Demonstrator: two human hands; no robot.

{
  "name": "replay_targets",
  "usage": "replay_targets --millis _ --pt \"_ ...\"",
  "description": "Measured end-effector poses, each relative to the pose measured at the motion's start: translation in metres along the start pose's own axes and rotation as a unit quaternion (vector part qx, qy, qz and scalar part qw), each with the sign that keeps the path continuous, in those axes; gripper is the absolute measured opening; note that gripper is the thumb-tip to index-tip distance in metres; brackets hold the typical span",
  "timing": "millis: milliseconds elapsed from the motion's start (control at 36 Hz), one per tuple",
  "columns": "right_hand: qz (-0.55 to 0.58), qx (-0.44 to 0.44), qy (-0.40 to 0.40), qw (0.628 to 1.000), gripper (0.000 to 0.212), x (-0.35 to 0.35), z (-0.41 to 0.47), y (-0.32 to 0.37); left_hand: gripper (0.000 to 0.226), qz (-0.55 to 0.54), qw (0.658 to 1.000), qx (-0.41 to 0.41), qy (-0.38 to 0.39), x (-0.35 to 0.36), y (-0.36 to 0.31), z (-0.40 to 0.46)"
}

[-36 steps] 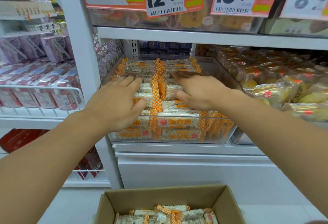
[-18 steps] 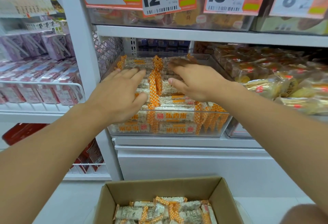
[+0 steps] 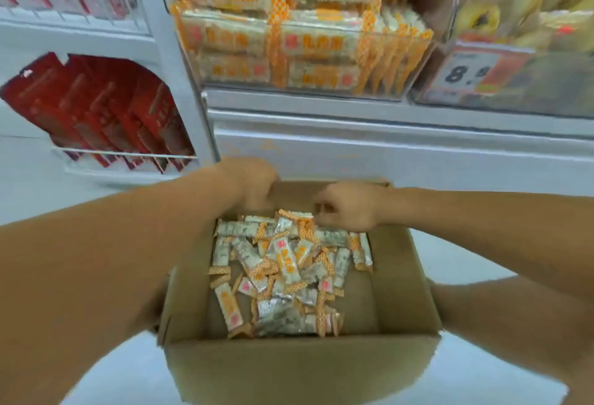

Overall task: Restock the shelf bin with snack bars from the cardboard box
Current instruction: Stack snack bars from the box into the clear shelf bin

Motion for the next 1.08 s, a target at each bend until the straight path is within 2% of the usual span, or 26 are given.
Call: replay_targets --millis 56,83,111,194,222,278,333,361,417,472,556,639,722,778,833,861,917,944,1000,1083 --pt "0.048 0.134 0.173 0.975 0.047 0.075 -0.008 -0.027 0.034 -0.068 0.992 -0.081 0.072 0.068 0.012 0.006" --pt "0.092 0.196 0.212 0.953 0.052 0.104 -0.016 -0.038 0.041 -0.114 0.981 -0.123 0.100 0.099 0.016 0.005" --pt "0.153 0.249 0.214 0.932 0.058 0.129 -0.021 -0.048 0.050 -0.156 0.966 -0.163 0.123 0.128 0.019 0.004" --pt "0.381 0.363 0.127 0.841 0.080 0.196 -0.027 -0.071 0.084 -0.283 0.909 -0.255 0.167 0.198 0.020 -0.007" --pt "0.457 0.382 0.102 0.797 0.081 0.214 -0.026 -0.071 0.091 -0.336 0.880 -0.286 0.175 0.215 0.021 -0.011" --pt "0.588 0.403 0.067 0.698 0.076 0.239 -0.023 -0.065 0.088 -0.448 0.805 -0.343 0.185 0.242 0.019 -0.014" --pt "0.660 0.407 0.041 0.630 0.095 0.250 -0.012 -0.060 0.083 -0.565 0.702 -0.391 0.186 0.262 0.014 -0.014" --pt "0.667 0.409 0.031 0.621 0.104 0.251 -0.005 -0.057 0.085 -0.605 0.658 -0.406 0.190 0.269 0.008 -0.014" --pt "0.659 0.404 0.014 0.634 0.119 0.254 0.012 -0.058 0.091 -0.642 0.606 -0.427 0.194 0.277 -0.001 -0.010" --pt "0.658 0.409 -0.007 0.633 0.131 0.253 0.024 -0.054 0.086 -0.639 0.593 -0.466 0.154 0.279 0.004 -0.009" --pt "0.652 0.429 -0.067 0.621 0.121 0.255 0.034 -0.063 0.086 -0.641 0.578 -0.490 0.122 0.283 0.008 -0.004" --pt "0.654 0.426 -0.064 0.622 0.127 0.259 0.037 -0.061 0.080 -0.669 0.555 -0.483 0.107 0.288 0.006 0.002" --pt "0.675 0.421 -0.086 0.600 0.125 0.262 0.034 -0.064 0.079 -0.686 0.539 -0.477 0.107 0.289 0.002 0.002" --pt "0.690 0.417 -0.073 0.587 0.128 0.265 0.032 -0.062 0.078 -0.698 0.526 -0.474 0.106 0.292 -0.001 0.002" --pt "0.699 0.416 -0.067 0.578 0.119 0.264 0.026 -0.059 0.075 -0.708 0.517 -0.471 0.093 0.294 -0.001 0.002" --pt "0.703 0.410 -0.066 0.578 0.105 0.264 0.025 -0.059 0.075 -0.711 0.516 -0.472 0.080 0.293 0.000 0.002" --pt "0.713 0.394 -0.060 0.577 0.076 0.259 0.022 -0.057 0.076 -0.704 0.522 -0.479 0.043 0.288 0.006 -0.001" --pt "0.713 0.394 -0.059 0.577 0.070 0.257 0.018 -0.056 0.077 -0.702 0.524 -0.482 0.022 0.287 0.009 -0.003" --pt "0.704 0.406 -0.069 0.579 0.067 0.262 0.013 -0.067 0.075 -0.700 0.535 -0.473 -0.021 0.277 0.012 -0.008" --pt "0.705 0.395 -0.055 0.587 0.060 0.263 0.004 -0.073 0.055 -0.678 0.587 -0.437 -0.069 0.261 0.016 -0.015"
Point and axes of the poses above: each hand's wrist, its own z-axis towards the middle knuckle, its own x-axis out of the palm, y = z × x, the point moved 9 cm from there along z, towards the middle knuckle, and after that the axes turned 5 degrees about -x, right-handed, at the moved point
